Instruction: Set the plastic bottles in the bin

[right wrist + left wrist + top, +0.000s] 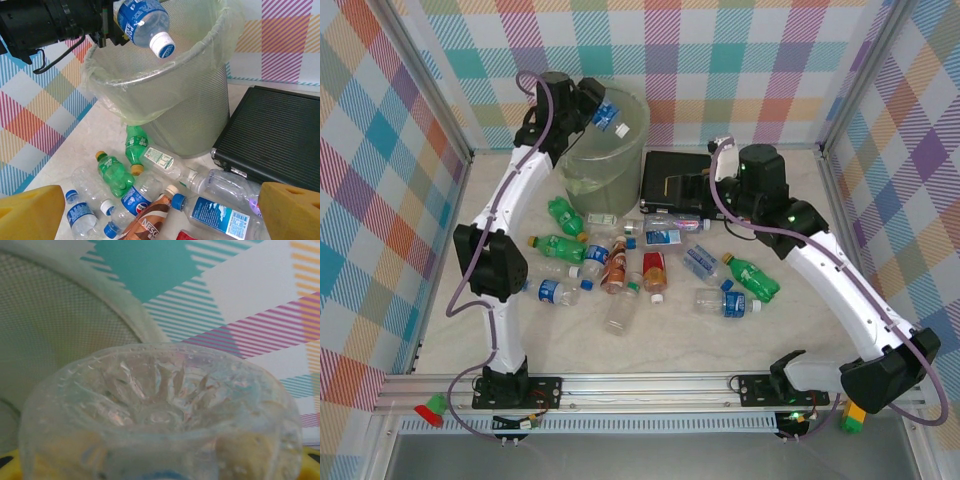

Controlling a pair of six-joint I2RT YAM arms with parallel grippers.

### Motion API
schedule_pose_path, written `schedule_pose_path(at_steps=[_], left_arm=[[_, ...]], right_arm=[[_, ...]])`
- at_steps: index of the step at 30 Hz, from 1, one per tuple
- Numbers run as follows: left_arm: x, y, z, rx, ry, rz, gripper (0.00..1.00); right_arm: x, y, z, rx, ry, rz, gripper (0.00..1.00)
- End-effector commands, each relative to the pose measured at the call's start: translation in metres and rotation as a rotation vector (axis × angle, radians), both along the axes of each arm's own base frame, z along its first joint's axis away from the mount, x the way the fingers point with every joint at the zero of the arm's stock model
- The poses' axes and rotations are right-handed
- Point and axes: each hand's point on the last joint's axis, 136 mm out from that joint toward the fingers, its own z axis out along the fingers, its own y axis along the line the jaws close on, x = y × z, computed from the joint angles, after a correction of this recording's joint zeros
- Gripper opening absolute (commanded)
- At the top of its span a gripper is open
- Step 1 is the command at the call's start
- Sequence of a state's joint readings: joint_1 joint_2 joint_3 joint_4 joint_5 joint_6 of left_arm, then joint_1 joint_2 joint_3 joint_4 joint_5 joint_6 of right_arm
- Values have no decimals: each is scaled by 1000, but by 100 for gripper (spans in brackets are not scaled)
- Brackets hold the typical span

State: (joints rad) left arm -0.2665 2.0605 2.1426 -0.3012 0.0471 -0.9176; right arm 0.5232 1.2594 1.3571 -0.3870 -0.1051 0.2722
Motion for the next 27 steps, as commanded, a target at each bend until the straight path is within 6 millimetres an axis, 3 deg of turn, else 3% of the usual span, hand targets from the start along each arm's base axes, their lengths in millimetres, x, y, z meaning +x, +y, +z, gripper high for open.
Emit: schedule_pose_path(at_steps=[1,10,18,27], left_arm=[[-2,0,14,29,-20,-2,58],[-7,3,15,54,-10,0,62],[-20,10,38,62,-41,11,85],[-45,15,66,91,-65,-9,91]], right_arm=[[-6,-3,5,0,-14,-3,99],[-7,-4,4,4,-10,-11,99],[-6,-2,3,12,-1,-5,99],[-5,1,3,17,2,4,99]])
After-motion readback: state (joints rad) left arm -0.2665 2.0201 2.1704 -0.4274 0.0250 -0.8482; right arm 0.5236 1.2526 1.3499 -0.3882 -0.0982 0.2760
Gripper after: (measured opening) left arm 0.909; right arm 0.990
